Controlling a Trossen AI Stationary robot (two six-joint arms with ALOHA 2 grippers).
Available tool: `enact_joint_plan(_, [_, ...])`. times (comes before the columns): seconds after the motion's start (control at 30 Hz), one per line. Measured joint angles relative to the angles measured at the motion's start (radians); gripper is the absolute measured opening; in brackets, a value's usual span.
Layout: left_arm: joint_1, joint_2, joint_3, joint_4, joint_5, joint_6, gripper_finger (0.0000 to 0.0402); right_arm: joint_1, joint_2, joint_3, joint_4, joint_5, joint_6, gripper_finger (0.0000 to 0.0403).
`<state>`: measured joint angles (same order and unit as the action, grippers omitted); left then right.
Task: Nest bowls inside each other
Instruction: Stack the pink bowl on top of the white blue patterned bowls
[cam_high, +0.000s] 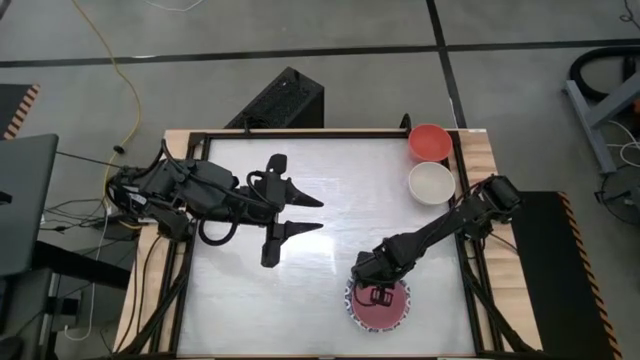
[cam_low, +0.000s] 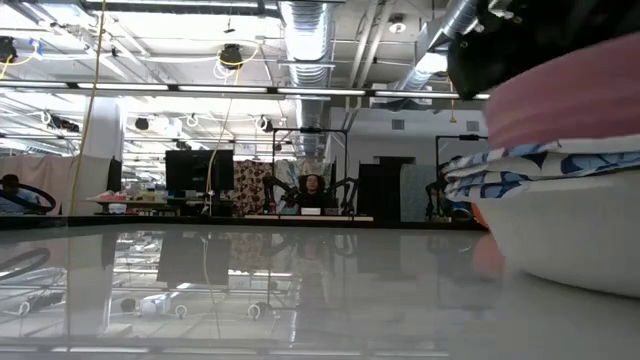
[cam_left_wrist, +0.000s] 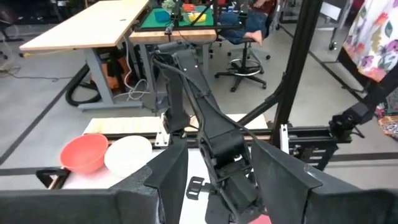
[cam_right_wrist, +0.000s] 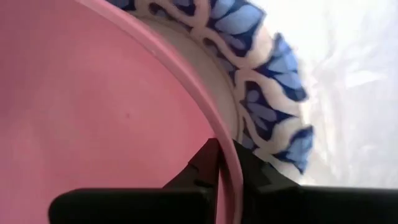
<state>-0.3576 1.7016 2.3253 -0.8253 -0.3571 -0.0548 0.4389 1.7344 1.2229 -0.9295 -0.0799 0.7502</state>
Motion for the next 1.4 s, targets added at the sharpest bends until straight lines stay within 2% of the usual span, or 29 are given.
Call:
enact_joint_plan(0.13, [0.001,0.000,0.000,-0.001,-0.023,-0.017,0.0167,-0.004,0.000,0.043,-0.036,0.019,-0.023,0.0043])
enact_joint_plan(0.57, [-0.008,0.000,-0.007,-0.022,-0.024,-0.029,0.0167,-0.010,0.000,0.049,-0.075,0.033,-0.080,0.0046])
enact_joint_plan(1.1, [-0.008,0.000,-0.019,-0.024,-0.029,-0.035,0.0167,-0.044,0.000,0.049,-0.080,0.007,-0.149,0.0149])
enact_joint_plan(1.4, [-0.008,0.000,-0.019,-0.030,-0.027,0.008,0.0167,-0.049,-0.047,0.049,-0.080,0.001,-0.192,0.0162])
